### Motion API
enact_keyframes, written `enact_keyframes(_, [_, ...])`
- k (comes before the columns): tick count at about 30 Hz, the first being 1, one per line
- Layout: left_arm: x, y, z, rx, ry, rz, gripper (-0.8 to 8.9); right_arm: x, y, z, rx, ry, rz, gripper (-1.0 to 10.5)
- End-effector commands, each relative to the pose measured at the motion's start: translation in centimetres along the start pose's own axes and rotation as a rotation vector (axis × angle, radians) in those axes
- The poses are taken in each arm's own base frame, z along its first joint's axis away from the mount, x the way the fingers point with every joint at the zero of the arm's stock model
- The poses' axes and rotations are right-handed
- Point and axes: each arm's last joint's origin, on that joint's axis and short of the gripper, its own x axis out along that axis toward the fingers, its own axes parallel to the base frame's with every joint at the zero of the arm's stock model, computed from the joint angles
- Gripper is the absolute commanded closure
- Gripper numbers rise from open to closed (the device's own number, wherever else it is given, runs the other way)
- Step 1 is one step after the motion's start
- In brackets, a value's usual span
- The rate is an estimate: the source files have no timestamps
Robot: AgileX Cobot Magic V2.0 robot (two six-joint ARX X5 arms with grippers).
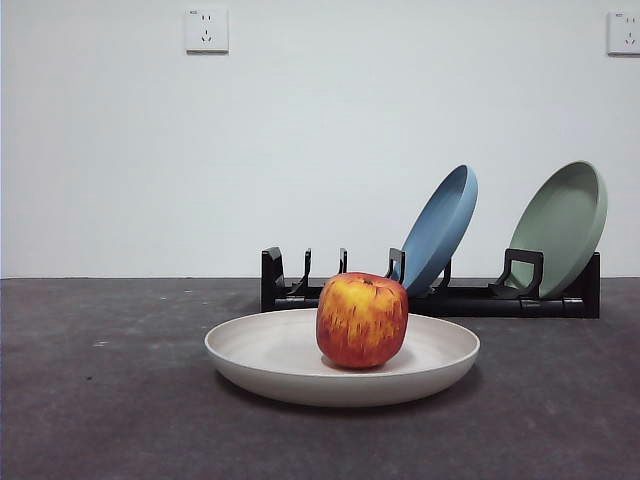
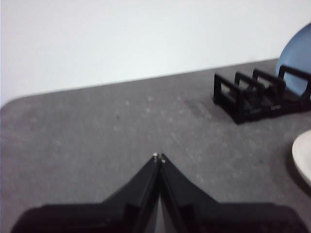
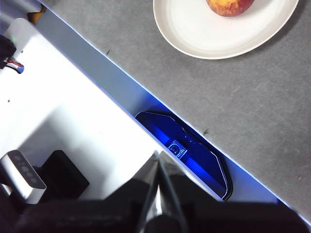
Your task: Take the yellow plate from the plate rack,put the plate on the table,take the apple from the table,put the apple in the plate
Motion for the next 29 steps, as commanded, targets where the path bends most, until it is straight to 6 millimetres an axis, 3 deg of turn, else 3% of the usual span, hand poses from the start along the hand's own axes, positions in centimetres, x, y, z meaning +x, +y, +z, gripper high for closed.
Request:
enact_keyframes(1, [0.2,0.0,-0.8,-0.021,0.002,0.001,8.16,0.1,0.0,0.0,-0.002,-0.003,0.002,9.5])
enact_keyframes(10, [0.3,-0.1,-2.3,-0.077,0.105,-0.005,8.16,0.1,0.0,0.0,-0.002,-0.003,0.002,9.5])
enact_keyframes(29, [0.3,-0.1,-2.3,-0.107,0.104,-0.002,8.16,0.1,0.0,0.0,-0.002,-0.003,0.002,9.5])
